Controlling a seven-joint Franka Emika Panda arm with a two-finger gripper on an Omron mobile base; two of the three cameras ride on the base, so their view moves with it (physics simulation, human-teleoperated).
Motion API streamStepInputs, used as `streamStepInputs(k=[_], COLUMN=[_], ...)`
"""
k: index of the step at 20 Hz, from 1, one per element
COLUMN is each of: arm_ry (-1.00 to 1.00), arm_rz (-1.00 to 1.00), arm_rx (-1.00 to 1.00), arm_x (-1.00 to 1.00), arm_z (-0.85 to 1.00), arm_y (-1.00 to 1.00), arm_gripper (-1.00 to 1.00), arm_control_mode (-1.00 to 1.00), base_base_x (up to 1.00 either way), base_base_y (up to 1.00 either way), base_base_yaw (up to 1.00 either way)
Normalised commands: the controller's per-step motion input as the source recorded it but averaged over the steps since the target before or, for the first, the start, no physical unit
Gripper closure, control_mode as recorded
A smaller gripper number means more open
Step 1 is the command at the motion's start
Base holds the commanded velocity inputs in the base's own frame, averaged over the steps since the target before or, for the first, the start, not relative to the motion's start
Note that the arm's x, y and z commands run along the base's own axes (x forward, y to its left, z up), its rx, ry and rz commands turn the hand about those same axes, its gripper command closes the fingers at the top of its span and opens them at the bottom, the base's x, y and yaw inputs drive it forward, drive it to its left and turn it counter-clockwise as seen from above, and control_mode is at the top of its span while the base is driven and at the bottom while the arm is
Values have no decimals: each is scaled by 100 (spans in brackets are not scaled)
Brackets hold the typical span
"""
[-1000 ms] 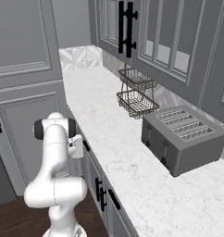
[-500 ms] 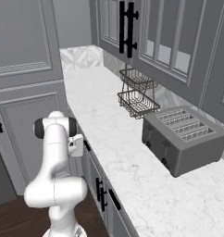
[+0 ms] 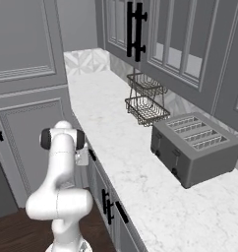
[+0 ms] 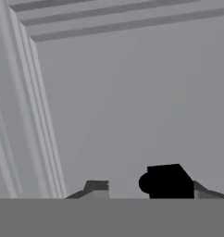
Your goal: Take a straw from the drawer in front and place it inside the glass cup on the dining counter.
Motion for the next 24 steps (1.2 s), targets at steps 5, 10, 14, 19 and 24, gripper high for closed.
streamStepInputs(k=[5, 10, 14, 19, 24], arm_ry=[27, 52, 53, 56, 62], arm_rz=[8, 24, 39, 40, 41], arm_rx=[32, 39, 35, 32, 36], arm_x=[35, 8, -25, -53, -33], arm_z=[-63, -50, -85, -94, -72], arm_y=[0, 19, 47, 76, 91], arm_gripper=[100, 100, 100, 100, 100], arm_control_mode=[-100, -100, -100, -100, -100], base_base_x=[0, 0, 0, 0, 0], base_base_y=[0, 0, 0, 0, 0], base_base_yaw=[0, 0, 0, 0, 0])
